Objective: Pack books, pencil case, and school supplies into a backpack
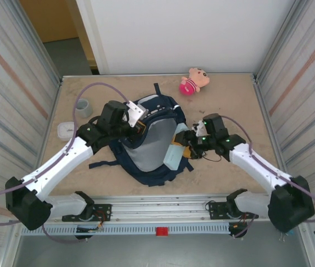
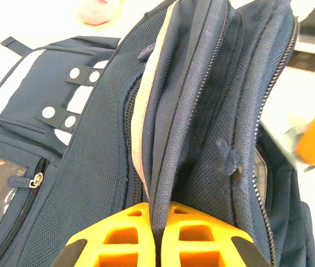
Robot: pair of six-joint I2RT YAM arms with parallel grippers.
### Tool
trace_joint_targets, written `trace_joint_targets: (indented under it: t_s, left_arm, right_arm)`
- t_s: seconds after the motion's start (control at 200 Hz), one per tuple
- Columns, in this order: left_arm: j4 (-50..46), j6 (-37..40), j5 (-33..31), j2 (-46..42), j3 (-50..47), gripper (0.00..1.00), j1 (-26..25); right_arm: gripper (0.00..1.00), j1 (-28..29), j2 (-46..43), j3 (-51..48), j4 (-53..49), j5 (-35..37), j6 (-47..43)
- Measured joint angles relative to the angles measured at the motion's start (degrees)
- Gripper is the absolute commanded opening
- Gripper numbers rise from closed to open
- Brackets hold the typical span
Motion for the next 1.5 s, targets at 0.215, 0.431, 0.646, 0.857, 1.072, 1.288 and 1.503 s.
trace_joint_targets:
  t_s: [0.215, 0.431, 0.646, 0.857, 1.072, 1.288, 1.503]
  left_arm:
    - [0.0, -1.9, 0.3, 0.0, 0.1, 0.00, 0.1]
    - [0.1, -2.1, 0.2, -0.1, 0.3, 0.00, 0.5]
    - [0.1, -2.1, 0.3, -0.5, 0.3, 0.00, 1.4]
    - [0.7, -2.2, 0.7, -0.5, 0.3, 0.00, 1.5]
    - [1.1, -2.3, 1.1, -0.5, 0.3, 0.00, 1.5]
    - [1.5, -2.3, 1.1, -0.5, 0.3, 0.00, 1.6]
    - [2.3, -2.3, 1.1, -0.5, 0.3, 0.00, 1.6]
  right_arm:
    - [0.77, 6.6, 11.6, 1.4, 13.2, 8.1, 10.8]
    - [0.85, 8.3, 16.2, 3.3, 18.6, 12.7, 14.1]
    - [0.72, 11.4, 13.8, -0.5, 18.6, 15.0, 14.5]
    - [0.62, 15.6, 17.4, -0.2, 21.2, 16.2, 15.7]
    - [0.56, 18.1, 28.9, 6.5, 25.5, 16.7, 15.8]
    - [0.41, 18.9, 35.9, 11.1, 29.6, 17.2, 16.7]
    - [0.39, 18.9, 41.3, 17.3, 35.1, 20.5, 17.1]
